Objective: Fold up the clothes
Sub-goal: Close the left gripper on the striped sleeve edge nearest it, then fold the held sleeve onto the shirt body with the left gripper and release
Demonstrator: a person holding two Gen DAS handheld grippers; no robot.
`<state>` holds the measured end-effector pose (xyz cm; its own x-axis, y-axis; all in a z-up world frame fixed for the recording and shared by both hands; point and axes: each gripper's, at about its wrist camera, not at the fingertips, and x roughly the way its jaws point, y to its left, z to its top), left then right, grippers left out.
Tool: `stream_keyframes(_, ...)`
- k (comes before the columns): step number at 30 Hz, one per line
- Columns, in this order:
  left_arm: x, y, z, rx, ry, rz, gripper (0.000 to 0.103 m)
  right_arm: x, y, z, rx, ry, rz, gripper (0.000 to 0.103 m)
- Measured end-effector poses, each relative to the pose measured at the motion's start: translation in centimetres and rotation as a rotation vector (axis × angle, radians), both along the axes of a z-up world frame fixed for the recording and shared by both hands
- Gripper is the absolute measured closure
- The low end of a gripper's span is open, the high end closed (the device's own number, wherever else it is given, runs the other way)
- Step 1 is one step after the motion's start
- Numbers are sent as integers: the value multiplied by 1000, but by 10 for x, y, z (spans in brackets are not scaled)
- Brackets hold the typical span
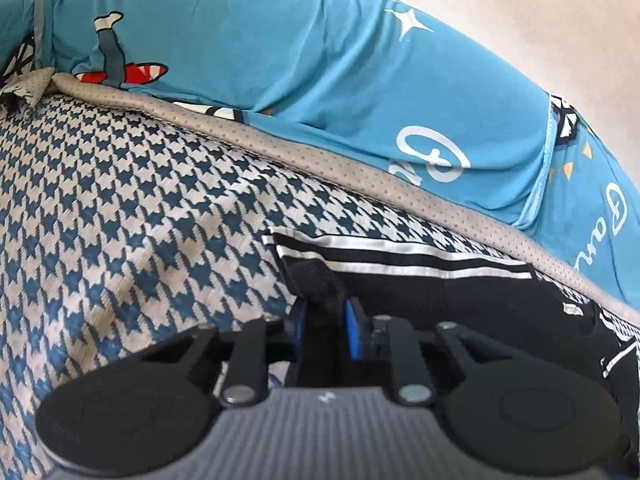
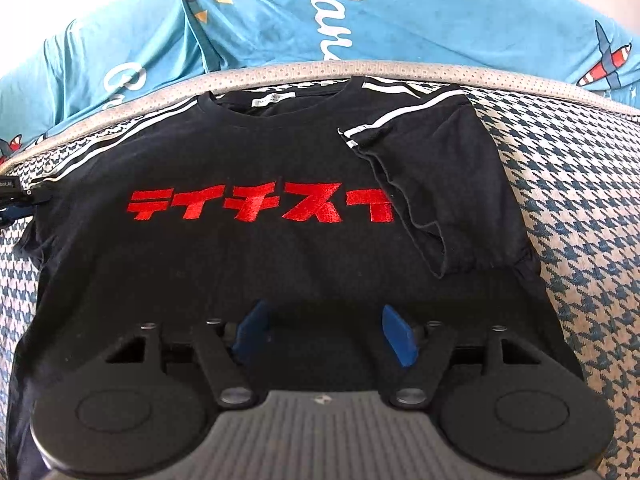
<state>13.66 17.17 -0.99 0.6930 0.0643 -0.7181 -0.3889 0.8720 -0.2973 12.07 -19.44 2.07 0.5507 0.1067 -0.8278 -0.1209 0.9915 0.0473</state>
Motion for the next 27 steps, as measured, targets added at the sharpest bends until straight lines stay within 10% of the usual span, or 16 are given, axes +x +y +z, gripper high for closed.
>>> stream_keyframes(6, -1, -11, 12, -2, -44, -31, 88, 0, 0, 0, 3, 0, -2, 37)
stream_keyframes(12, -3, -76, 38, -38, -129, -316, 87, 0, 2, 0, -5, -2, -4, 37)
stream_keyframes(16, -11, -110, 43, -28, -172, -452, 60, 0, 4, 0, -19, -5, 0, 37)
stream_keyframes(27, -6, -87, 35, -18, -114, -328, 48, -1, 5, -1, -28, -6, 6, 36)
